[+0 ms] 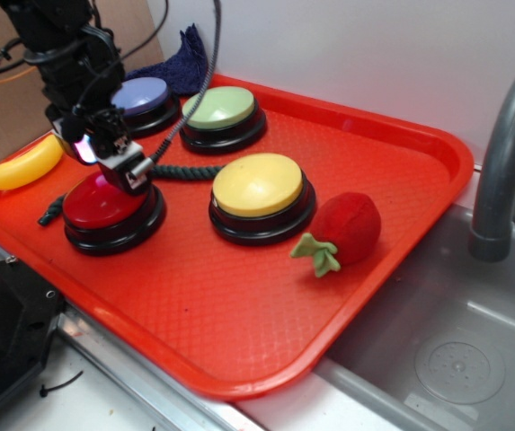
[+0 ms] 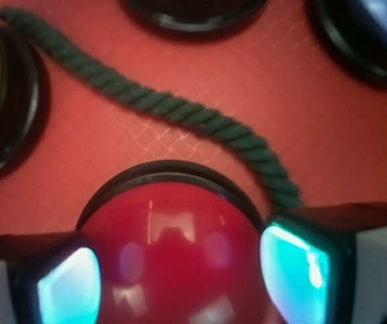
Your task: Push the red button.
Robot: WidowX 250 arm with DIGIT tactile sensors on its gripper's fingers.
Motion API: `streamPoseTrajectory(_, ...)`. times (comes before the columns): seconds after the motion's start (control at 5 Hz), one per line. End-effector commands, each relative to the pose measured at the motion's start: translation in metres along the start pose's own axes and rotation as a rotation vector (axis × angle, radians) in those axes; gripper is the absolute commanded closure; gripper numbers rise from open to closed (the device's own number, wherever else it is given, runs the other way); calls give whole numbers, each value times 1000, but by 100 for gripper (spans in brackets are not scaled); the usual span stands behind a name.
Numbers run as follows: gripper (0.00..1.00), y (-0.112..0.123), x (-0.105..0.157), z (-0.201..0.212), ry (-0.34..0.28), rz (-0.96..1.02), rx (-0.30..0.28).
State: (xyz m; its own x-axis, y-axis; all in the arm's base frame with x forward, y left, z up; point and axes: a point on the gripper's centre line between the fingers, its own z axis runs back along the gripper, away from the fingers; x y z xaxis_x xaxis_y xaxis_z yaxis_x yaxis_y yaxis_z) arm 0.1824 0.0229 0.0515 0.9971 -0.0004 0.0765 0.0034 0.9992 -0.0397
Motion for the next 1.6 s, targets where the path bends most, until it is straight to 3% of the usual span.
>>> streamPoseTrajectory(0.0,0,-3,8,-10,33,-31,10)
streamPoseTrajectory(0.2,0,-5,7,-3,44,-28,24)
streamPoseTrajectory(0.4,0,-8,4,28,53,-17,61)
streamPoseTrajectory(0.8,0,-3,-7,63,33,17,96)
streamPoseTrajectory(1.4,0,5,-21,91,-30,33,51)
